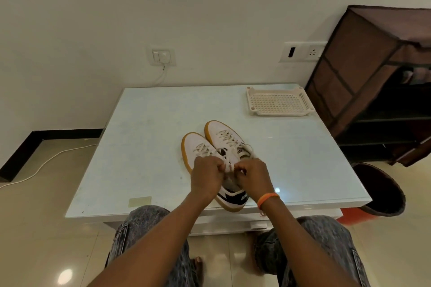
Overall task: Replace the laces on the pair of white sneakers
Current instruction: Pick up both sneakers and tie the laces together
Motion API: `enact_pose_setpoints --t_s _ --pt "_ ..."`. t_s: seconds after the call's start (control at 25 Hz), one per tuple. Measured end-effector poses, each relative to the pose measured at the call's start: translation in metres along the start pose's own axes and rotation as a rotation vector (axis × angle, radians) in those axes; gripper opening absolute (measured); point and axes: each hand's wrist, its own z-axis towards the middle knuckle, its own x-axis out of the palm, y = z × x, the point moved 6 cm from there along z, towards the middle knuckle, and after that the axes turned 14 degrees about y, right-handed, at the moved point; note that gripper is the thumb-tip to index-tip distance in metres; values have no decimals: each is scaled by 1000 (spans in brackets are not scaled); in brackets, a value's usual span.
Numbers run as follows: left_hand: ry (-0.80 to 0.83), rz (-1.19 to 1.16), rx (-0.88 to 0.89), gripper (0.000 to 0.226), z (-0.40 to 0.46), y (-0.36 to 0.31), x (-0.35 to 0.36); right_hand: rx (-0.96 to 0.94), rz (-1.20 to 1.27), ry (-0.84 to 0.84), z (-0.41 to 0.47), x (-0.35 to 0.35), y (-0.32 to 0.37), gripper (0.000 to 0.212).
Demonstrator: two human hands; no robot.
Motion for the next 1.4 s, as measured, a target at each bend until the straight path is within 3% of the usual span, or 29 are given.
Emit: enact_pose_setpoints --t_s 0.08,0.12,0.24,0.32,0.4,0.48,0.52,0.6,0.72,0.8,1.0,1.08,1.16,1.24,1.32,1.4 --pt "121 246 -21 8 -1 -5 11 -11 -364 99 1 10 5 8" --pt "181 356 -32 10 0 -9 15 68 -482 139 3 13 4 15" --pt "460 365 -35 25 4 -14 21 291 -463 263 9 6 -5 24" --pt "605 291 35 23 4 -19 14 286 -387 292 10 -8 -2 25" --pt "510 231 60 20 4 -18 -5 125 -194 216 9 -19 11 42" --pt "316 168 38 20 5 -14 -25 -39 -175 331 7 -9 25 59" --pt "212 182 19 23 3 -12 -34 -74 -240 429 6 1 25 60" --pt "91 241 51 36 2 -7 -37 -71 -403 491 5 7 20 40" --pt "162 416 231 30 -2 -9 -8 -121 -736 437 1 7 21 25" --pt "227 503 255 20 -8 -4 13 -93 -796 413 -1 11 25 24" --pt "107 555 91 23 -8 -1 32 117 -333 190 14 -21 4 33" --pt "54 456 -20 18 -5 -6 33 139 -199 270 8 -25 -9 29" --pt "15 337 -44 15 0 -5 33 112 -133 478 -12 -9 -14 41" --pt "21 213 6 15 3 0 29 119 -303 541 -32 5 -20 53" --pt "61 26 52 12 0 10 20 116 -520 515 -35 9 -20 49" --pt "-22 -179 46 8 -14 21 5 112 -597 559 -32 8 -15 48"
